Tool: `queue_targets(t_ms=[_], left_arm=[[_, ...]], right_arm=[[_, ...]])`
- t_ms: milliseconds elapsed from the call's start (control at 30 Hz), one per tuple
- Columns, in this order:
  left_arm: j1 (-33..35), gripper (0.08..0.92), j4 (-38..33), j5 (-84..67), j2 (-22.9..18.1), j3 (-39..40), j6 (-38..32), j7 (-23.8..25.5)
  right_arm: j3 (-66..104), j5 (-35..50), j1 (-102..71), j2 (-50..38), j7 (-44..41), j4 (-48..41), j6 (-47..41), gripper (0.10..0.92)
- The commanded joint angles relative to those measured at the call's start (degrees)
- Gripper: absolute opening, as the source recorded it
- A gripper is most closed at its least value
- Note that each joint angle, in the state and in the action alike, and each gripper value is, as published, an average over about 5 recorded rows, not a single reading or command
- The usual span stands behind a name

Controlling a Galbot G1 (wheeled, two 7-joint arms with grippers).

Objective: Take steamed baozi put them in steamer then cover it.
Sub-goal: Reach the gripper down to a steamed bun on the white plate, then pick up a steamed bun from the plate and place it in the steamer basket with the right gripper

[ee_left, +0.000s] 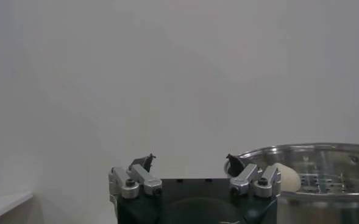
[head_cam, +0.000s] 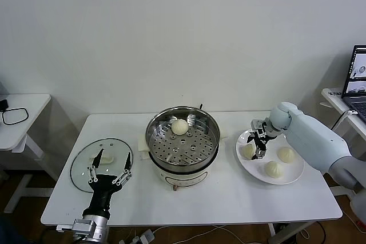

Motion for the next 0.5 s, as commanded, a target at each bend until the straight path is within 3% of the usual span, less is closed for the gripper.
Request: queue_targets(t_ms=[33,300,500], left_arm=[[-0.1,0.823,-0.1,0.0,0.0,0.2,0.0,0.0],[-0.2,0.823,-0.1,0.0,0.1,0.4,0.2,0.0],[-0.4,0.823,-0.3,0.0,0.1,0.8,0.3,-0.2]], right_arm=[[0.6,-0.6,-0.4,0.3,-0.1,-0.5,0.2,0.663],[0.3,0.8,0.4,-1.3,-0.5,1.6,-0.1,0.666],[-4.6,7.3,4.6,-6.6,-1.0,7.9,-2.1,0.66]])
